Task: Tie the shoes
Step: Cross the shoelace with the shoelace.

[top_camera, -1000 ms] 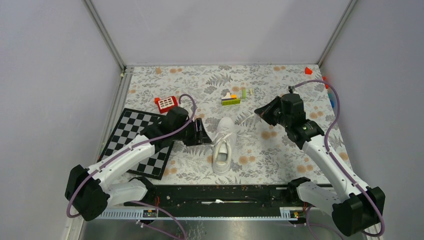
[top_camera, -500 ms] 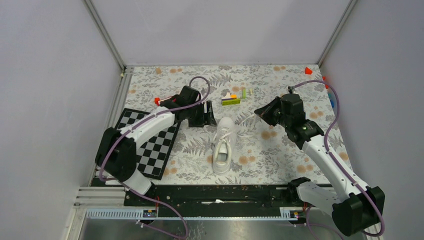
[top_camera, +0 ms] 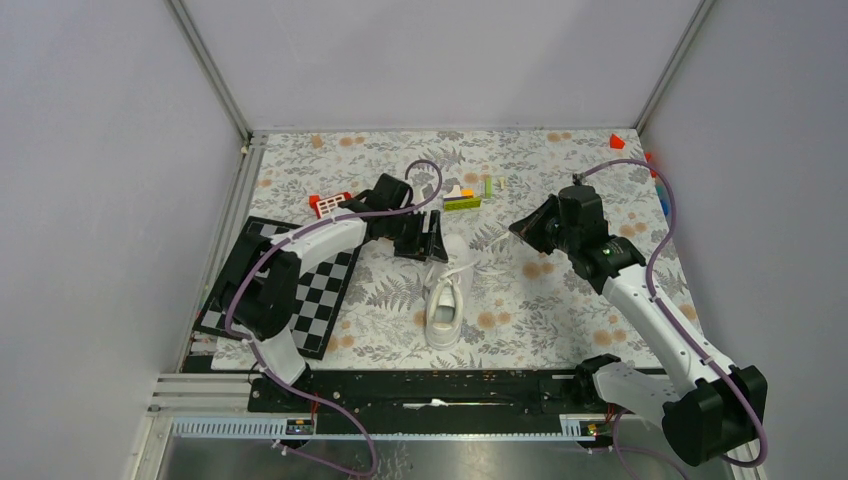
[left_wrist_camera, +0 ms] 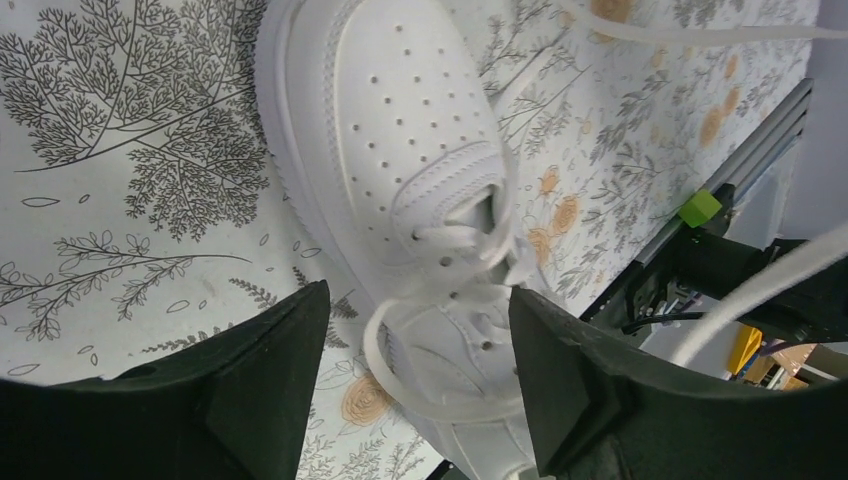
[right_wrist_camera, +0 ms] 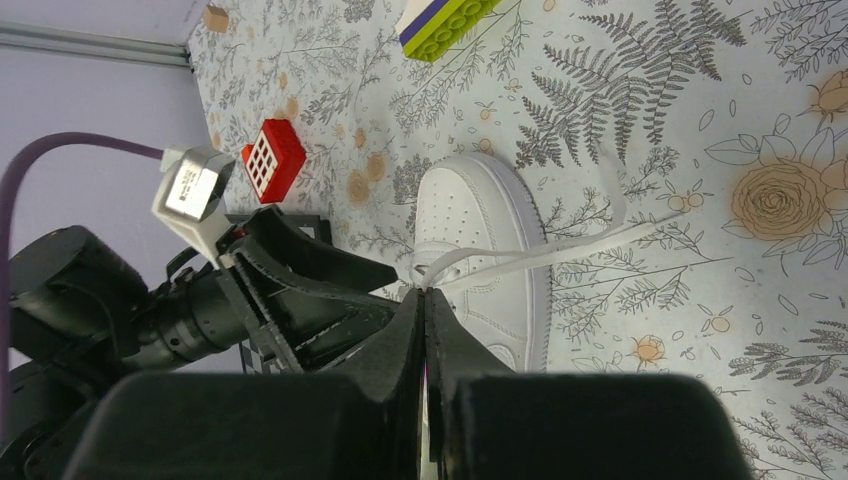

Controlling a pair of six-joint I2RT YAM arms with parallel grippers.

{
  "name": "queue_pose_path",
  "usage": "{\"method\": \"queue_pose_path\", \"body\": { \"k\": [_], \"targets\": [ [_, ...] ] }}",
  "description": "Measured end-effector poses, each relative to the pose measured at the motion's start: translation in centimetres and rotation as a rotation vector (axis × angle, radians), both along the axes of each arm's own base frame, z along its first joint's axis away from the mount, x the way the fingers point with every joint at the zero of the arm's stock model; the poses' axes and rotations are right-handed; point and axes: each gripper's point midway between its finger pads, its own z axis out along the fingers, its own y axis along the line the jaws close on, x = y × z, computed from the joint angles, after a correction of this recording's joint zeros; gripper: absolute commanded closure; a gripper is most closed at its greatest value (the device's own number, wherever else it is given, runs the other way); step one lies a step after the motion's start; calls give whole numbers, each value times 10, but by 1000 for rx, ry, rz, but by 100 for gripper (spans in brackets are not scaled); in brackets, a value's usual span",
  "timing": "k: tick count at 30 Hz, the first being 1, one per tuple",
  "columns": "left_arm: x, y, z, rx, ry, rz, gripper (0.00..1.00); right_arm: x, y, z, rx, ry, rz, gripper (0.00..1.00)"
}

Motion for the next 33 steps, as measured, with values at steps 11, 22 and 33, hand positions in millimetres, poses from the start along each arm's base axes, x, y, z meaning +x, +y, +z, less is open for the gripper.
{"method": "queue_pose_path", "body": {
  "k": [11,22,33],
  "targets": [
    [5,-4,-12,7,25,9,71,-1,0,0,-4,6,1,100],
    [10,-2,-10,11,18,36,100,-1,-1,0,-4,7,1,100],
    [16,24,36,63,-113,141,100,-2,-1,3,0,-2,1,100]
  ]
}}
